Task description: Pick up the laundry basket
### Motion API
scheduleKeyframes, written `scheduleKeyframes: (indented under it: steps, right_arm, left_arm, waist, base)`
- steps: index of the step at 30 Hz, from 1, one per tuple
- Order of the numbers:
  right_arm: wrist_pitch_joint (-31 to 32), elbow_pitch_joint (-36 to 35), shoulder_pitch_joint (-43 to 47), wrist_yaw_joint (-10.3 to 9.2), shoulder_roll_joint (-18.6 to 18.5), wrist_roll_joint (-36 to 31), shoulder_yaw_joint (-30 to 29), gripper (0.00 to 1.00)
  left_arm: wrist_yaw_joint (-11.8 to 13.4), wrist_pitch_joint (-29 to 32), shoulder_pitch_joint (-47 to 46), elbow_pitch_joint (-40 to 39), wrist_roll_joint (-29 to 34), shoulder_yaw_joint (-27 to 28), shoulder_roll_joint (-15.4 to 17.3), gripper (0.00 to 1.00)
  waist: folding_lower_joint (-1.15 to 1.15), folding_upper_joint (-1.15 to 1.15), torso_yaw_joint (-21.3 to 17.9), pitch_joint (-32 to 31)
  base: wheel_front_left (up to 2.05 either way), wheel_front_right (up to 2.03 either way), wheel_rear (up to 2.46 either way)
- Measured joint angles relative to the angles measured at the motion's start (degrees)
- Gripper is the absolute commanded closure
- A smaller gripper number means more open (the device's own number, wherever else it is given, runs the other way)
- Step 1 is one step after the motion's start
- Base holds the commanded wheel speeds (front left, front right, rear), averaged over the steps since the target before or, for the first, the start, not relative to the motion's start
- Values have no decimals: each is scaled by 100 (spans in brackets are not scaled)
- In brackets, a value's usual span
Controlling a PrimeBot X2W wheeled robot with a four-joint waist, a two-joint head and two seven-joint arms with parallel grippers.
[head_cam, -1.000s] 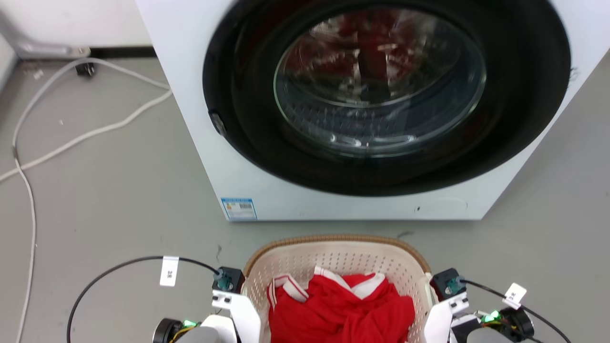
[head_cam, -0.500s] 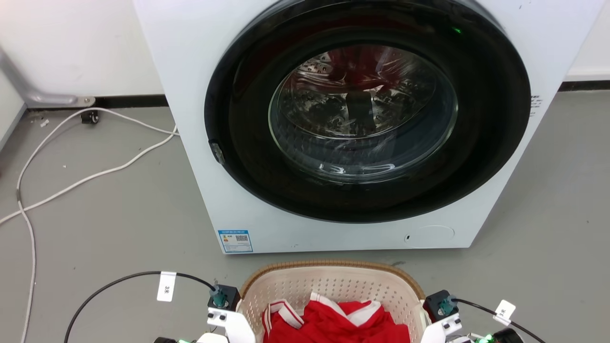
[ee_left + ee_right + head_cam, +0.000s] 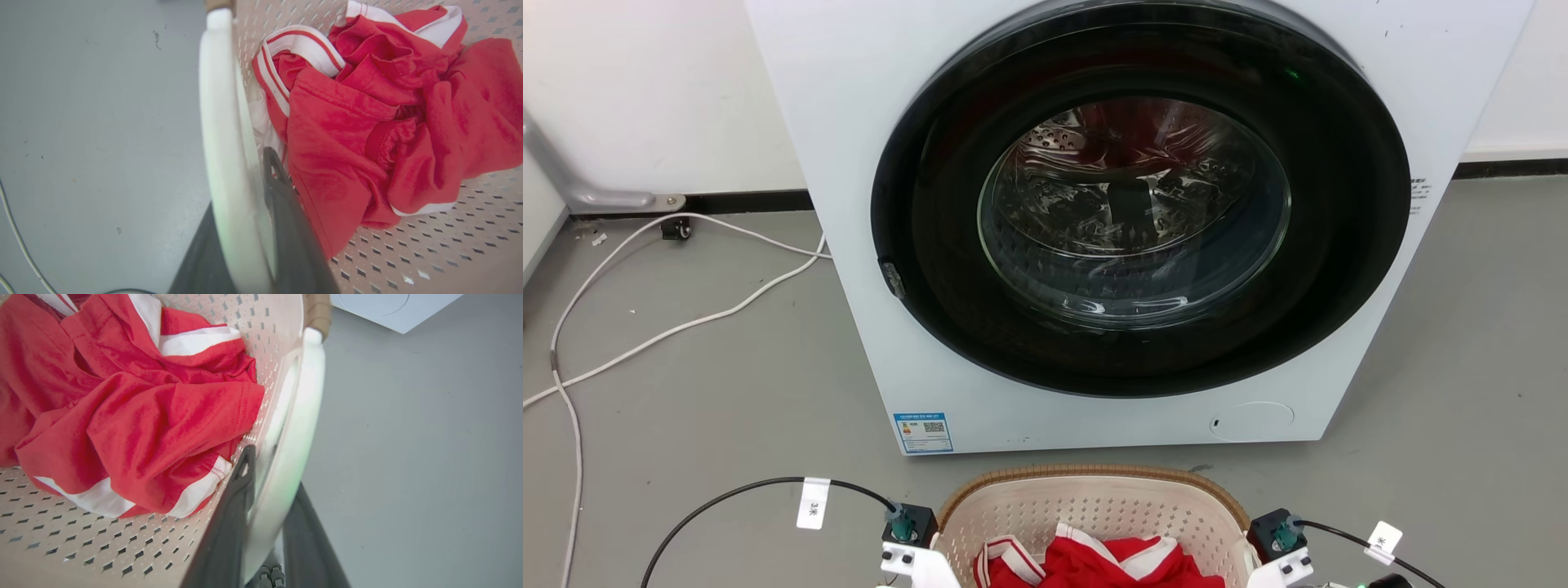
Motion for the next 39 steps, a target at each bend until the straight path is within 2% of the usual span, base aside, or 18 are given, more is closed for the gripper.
scheduleKeyframes:
  steps: [39]
  right_arm:
    - [-31,90,-3,1,4,302,339,100]
  left_arm:
    - [0,-154,27,122,-613,-604,26,100]
  waist:
    - [1,0,-25,-74]
  base:
    - [0,0,0]
